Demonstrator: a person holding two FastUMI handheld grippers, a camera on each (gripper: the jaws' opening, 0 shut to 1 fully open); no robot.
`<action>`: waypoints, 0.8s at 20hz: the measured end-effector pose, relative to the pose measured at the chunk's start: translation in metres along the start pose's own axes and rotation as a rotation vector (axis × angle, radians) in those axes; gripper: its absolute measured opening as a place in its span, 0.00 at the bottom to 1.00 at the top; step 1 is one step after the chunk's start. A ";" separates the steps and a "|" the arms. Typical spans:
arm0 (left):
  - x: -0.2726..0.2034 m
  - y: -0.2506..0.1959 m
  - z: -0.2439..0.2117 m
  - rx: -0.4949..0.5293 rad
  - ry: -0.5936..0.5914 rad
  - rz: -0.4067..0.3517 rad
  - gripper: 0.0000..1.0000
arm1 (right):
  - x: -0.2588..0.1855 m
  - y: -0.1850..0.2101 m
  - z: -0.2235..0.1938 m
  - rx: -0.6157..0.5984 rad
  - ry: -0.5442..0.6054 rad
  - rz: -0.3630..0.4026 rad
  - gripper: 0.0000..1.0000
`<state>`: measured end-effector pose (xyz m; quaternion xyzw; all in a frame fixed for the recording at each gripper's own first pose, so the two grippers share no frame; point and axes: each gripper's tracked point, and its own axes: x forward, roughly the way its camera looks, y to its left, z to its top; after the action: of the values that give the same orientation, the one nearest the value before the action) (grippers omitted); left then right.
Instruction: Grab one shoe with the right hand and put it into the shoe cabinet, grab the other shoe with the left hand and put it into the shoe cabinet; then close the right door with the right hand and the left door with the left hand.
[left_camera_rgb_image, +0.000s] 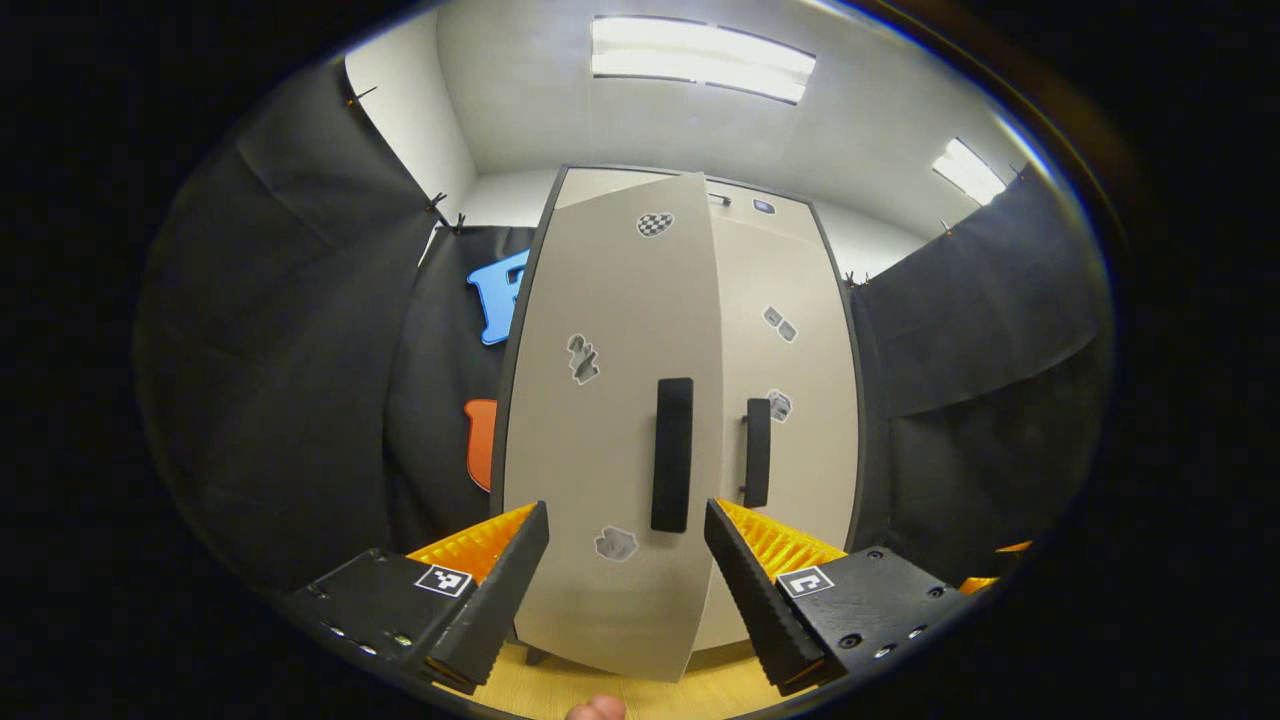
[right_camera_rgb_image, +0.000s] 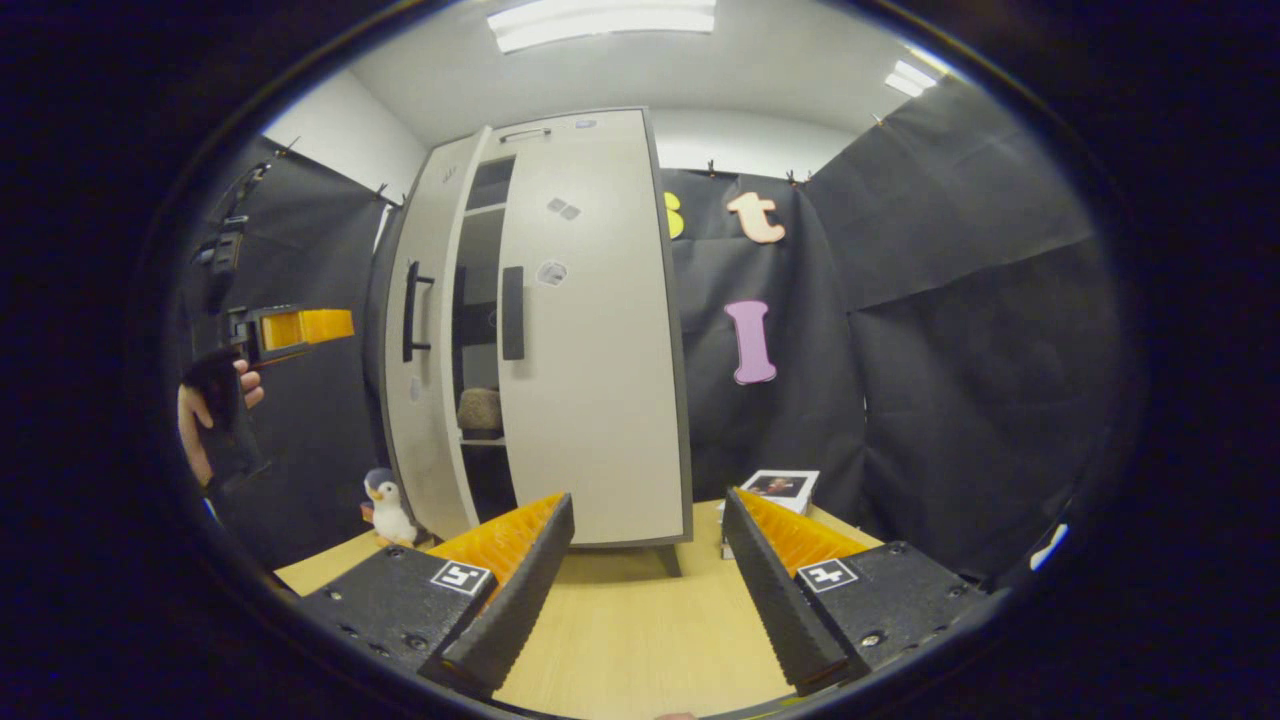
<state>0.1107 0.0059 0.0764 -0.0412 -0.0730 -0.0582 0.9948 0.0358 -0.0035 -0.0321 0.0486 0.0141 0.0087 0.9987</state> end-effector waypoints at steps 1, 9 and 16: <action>-0.006 -0.007 -0.009 0.016 0.014 -0.003 0.94 | 0.001 0.001 -0.001 0.000 0.003 0.006 0.96; -0.069 -0.039 -0.069 0.041 0.084 0.020 0.95 | 0.003 0.010 -0.011 0.004 0.025 0.044 0.96; -0.108 -0.039 -0.109 0.011 0.176 0.063 0.95 | 0.005 0.020 -0.034 0.000 0.062 0.065 0.97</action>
<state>0.0149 -0.0306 -0.0443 -0.0327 0.0157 -0.0298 0.9989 0.0393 0.0194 -0.0643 0.0489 0.0435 0.0425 0.9969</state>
